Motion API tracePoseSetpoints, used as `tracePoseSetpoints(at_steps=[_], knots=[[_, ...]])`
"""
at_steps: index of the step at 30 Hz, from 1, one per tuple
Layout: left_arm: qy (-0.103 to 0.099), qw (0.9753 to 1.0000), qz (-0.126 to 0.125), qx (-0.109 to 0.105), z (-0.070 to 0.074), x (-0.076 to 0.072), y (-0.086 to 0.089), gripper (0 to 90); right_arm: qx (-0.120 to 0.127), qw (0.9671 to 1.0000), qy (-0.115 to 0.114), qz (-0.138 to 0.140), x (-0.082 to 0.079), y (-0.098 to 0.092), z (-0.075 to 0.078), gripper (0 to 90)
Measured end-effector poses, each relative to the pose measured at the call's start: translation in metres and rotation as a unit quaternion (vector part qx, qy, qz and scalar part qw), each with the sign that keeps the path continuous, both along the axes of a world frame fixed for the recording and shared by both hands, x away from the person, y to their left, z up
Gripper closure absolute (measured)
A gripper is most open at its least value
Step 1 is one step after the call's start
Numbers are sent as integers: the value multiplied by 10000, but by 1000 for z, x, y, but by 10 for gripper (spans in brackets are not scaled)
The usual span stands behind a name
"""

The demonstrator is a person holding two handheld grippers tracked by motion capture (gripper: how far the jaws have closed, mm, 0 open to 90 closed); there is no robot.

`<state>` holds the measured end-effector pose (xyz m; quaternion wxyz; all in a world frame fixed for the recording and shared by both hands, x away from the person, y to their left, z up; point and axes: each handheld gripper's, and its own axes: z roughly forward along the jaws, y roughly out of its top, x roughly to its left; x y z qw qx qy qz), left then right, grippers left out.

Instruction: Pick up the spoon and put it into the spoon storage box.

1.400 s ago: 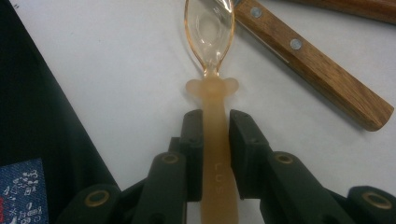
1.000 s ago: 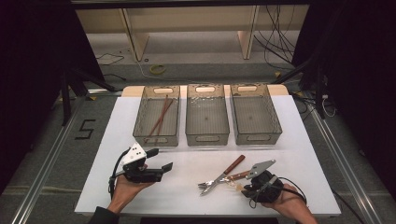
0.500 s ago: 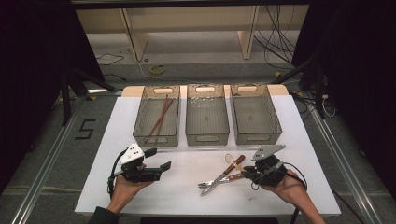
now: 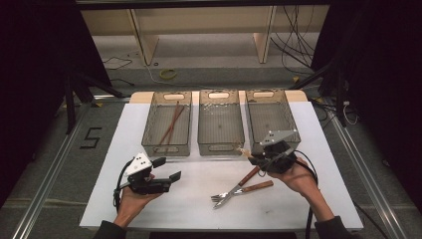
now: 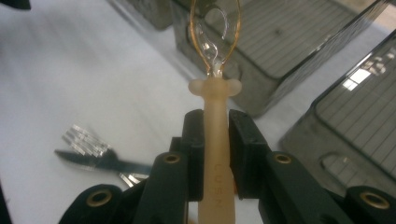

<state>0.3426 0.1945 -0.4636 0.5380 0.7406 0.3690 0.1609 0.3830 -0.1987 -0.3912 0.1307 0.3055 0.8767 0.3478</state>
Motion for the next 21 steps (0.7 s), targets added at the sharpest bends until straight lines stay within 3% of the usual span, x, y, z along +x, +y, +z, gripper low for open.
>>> tracePoseSetpoints(at_steps=[16, 21], knots=[[-47, 10000, 62, -34, 2, -1, 5, 188, 223, 9992, -228, -227, 50, 24, 23, 777], [-75, 9999, 127, -14, 2, -1, 6, 188, 154, 9992, -220, -288, 64, 35, 22, 777]])
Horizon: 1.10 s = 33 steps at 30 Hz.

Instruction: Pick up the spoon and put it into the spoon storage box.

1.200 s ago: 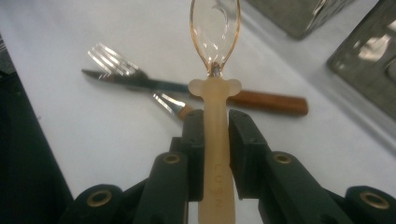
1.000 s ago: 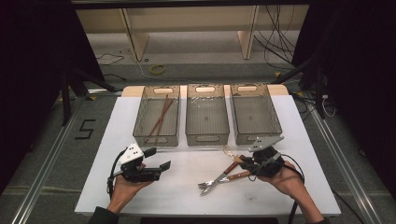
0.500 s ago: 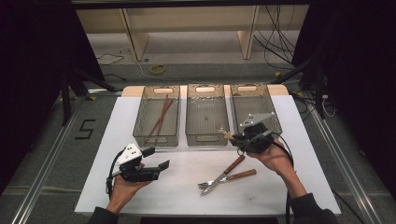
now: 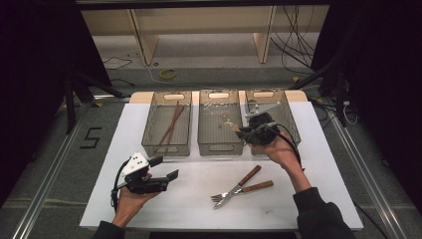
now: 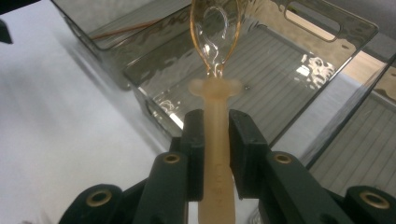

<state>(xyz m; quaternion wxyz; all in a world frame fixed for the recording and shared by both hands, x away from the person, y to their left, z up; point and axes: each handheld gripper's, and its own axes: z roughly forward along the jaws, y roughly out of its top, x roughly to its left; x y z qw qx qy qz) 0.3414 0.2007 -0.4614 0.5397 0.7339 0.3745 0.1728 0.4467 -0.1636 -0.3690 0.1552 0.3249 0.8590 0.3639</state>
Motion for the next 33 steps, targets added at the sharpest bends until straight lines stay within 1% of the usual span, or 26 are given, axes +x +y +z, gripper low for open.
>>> tracePoseSetpoints(at_steps=[2, 5, 6, 8, 14, 16, 17, 20, 22, 25, 28, 33], knots=[[12, 10000, -2, 23, 0, -1, 1, 188, 7, 10000, 19, -28, 6, 4, 0, 777], [12, 10000, 30, -24, 0, -2, 1, 188, 16, 10000, 23, -73, 15, 10, 0, 776], [18, 10000, 13, 19, 0, -2, 2, 188, 19, 10000, 27, -88, 18, 12, 1, 776], [39, 10000, 24, 18, 0, -2, 2, 188, 9, 9999, 14, -135, 24, 16, 1, 776], [49, 10000, 78, 5, -1, -2, 5, 189, 23, 9997, 36, -226, 37, 24, 1, 776], [32, 10000, 72, 11, -1, -3, 4, 189, 23, 9997, 51, -257, 41, 26, 1, 776], [19, 10000, 58, 53, -1, -3, 4, 189, 23, 9996, 68, -272, 43, 27, 0, 776], [21, 10000, 42, 29, -1, -3, 3, 189, -1, 9993, 83, -358, 50, 29, -1, 776], [13, 10000, 32, 61, -1, -3, 2, 189, -15, 9992, 108, -396, 54, 30, -2, 776], [14, 10000, 23, 33, -1, -3, 3, 189, -33, 9988, 128, -461, 60, 30, -4, 776], [-2, 10000, 35, 48, -1, -3, 3, 189, -62, 9987, 163, -486, 64, 33, -7, 776], [-4, 10000, 19, 32, -1, -4, 3, 189, -32, 9984, 190, -525, 70, 37, -8, 775]])
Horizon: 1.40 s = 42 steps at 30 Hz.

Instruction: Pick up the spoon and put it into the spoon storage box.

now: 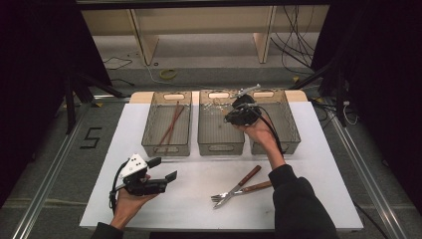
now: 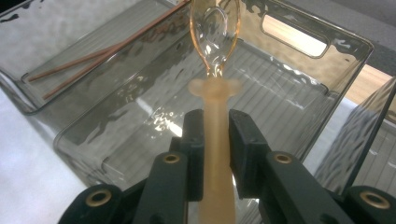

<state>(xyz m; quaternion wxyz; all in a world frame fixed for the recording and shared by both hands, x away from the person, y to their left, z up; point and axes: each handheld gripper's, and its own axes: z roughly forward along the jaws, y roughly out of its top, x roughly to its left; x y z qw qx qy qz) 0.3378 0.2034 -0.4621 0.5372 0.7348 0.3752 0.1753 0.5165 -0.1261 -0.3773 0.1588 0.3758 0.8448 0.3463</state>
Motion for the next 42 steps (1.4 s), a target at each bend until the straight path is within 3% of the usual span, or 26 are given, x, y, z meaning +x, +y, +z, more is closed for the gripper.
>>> tracePoseSetpoints(at_steps=[14, 31, 42], knots=[[18, 10000, 3, 4, -1, 1, -1, 189, -114, 9998, 170, 19, 10, 17, -13, 774], [26, 10000, -7, 38, -2, 1, -1, 189, -146, 9993, 327, -73, 19, 26, -23, 773], [19, 10000, -14, 30, -1, 1, -1, 188, -170, 9985, 529, 6, 20, 32, -32, 742]])
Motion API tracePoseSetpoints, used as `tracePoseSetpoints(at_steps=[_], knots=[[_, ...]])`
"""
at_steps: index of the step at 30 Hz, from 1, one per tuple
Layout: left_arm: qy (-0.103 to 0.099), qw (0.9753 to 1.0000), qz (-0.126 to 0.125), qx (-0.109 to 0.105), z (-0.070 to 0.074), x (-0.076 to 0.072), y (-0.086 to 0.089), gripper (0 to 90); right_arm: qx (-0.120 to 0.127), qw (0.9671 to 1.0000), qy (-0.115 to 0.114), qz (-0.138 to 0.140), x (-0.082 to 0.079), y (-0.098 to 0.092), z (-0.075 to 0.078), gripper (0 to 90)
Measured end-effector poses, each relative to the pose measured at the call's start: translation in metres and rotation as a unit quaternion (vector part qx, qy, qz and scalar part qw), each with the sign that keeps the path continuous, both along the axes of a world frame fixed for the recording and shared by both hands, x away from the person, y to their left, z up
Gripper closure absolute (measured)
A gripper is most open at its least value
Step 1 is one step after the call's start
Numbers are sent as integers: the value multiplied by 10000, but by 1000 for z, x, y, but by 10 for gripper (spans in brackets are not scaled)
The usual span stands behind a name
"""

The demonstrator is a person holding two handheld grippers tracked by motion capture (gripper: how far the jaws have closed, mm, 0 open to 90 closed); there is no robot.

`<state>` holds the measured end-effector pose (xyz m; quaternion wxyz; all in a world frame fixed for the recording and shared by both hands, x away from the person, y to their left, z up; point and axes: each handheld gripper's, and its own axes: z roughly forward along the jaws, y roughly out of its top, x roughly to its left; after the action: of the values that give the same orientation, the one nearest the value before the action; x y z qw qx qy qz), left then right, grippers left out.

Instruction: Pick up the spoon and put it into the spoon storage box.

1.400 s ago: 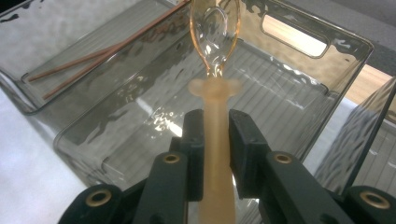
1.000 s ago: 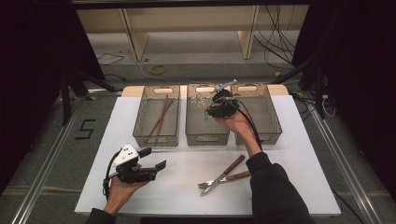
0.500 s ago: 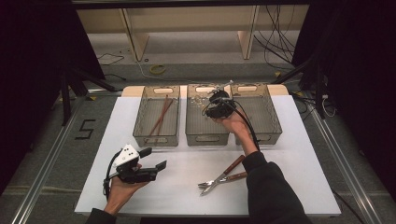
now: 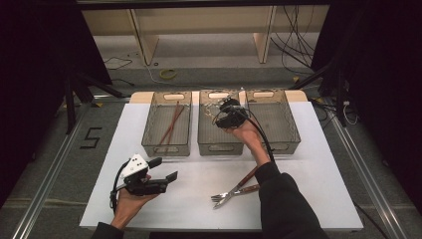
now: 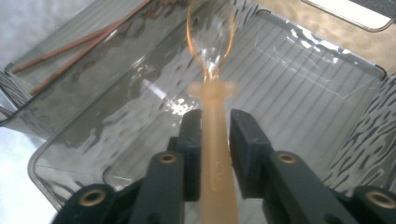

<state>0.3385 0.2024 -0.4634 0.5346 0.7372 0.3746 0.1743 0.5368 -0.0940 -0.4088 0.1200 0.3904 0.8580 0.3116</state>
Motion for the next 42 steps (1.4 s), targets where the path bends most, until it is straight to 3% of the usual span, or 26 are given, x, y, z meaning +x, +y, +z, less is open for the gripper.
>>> tracePoseSetpoints(at_steps=[3, 11, 16, 33, 39, 42], knots=[[11, 10000, -3, -9, 0, 0, 0, 188, 150, 9999, 27, 4, -1, -2, 4, 622], [11, 10000, 8, -1, 0, 0, 0, 188, 467, 9983, -198, 283, -20, -11, 24, 493], [1, 10000, 1, 29, 0, 0, -1, 188, 450, 9973, -267, 506, -42, -16, 30, 452], [-3, 10000, -12, 11, 0, 0, -1, 185, 749, 9918, -488, 914, -94, -40, 21, 411], [15, 10000, -20, 25, -1, 0, -2, 186, 780, 9915, -489, 920, -108, -49, 9, 408], [-6, 10000, -38, 59, 0, -1, -2, 185, 663, 9928, -450, 885, -109, -52, 4, 405]])
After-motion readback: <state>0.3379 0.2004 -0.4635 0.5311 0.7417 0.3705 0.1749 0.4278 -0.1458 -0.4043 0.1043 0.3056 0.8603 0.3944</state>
